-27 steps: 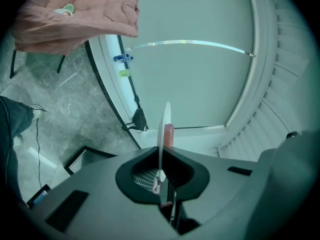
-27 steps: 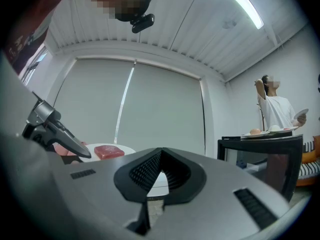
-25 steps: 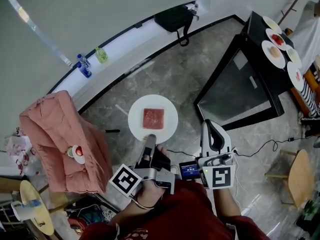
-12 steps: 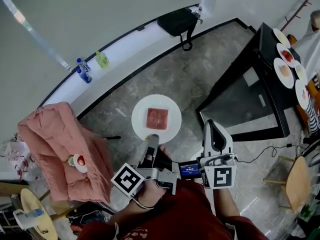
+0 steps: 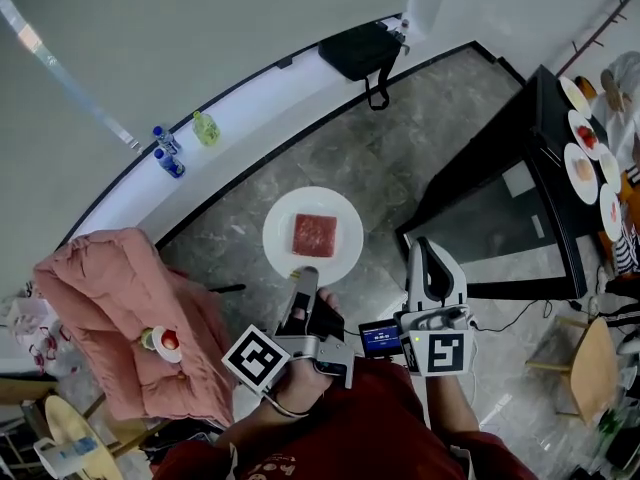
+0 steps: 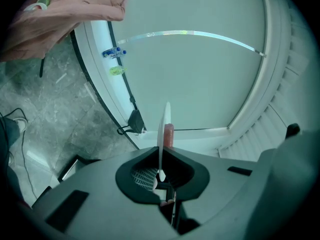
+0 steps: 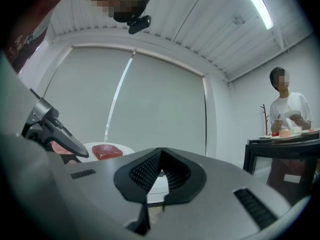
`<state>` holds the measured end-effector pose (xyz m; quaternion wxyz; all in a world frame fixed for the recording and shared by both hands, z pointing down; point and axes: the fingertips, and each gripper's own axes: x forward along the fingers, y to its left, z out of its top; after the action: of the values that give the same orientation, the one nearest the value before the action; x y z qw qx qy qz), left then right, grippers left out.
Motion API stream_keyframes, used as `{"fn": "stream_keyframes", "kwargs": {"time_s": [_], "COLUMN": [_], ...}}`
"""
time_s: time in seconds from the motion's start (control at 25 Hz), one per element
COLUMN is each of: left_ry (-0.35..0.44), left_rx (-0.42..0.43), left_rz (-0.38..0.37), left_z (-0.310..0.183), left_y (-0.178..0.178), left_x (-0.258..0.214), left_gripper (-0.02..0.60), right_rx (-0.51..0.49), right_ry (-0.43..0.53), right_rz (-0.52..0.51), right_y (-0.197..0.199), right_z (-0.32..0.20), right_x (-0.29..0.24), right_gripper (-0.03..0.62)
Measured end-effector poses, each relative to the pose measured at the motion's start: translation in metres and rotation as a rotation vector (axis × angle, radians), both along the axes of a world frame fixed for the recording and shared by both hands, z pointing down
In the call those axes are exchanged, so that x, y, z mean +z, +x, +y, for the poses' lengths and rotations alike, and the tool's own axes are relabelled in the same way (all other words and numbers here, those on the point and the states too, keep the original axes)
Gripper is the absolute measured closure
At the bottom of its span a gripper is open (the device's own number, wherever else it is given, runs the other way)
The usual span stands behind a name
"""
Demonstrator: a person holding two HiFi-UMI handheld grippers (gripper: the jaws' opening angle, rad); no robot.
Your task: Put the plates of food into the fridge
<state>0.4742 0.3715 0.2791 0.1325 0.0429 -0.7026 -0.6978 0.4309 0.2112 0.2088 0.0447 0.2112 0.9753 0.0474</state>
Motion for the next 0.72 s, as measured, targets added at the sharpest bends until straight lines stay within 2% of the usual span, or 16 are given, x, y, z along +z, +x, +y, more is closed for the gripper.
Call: {"fn": "stream_keyframes", "kwargs": {"time_s": [0.16, 0.28, 0.72], "left_ry": [0.008, 0.014, 0.014], "left_rx": [0.013, 0.025, 0.022], "left_rz": [0.000, 0.003, 0.009], "left_z": [0.013, 0.021, 0.036], "left_y": [-0.014, -0.022, -0.047], "left_x": [0.003, 0.004, 0.006], "left_gripper": [0.565, 0.565, 0.565], "right_rx": [0.029, 0.019, 0.014], "right_ry": [0.027, 0.012, -0.004], "right_rz": [0.012, -0.023, -0.020], "right_y": [-0.012, -0.019, -0.043], "right_z": [0.011, 0.023, 0.037], "right_x": [0.002, -0.005, -0.001], "right_gripper": [0.583, 0.583, 0.583]}}
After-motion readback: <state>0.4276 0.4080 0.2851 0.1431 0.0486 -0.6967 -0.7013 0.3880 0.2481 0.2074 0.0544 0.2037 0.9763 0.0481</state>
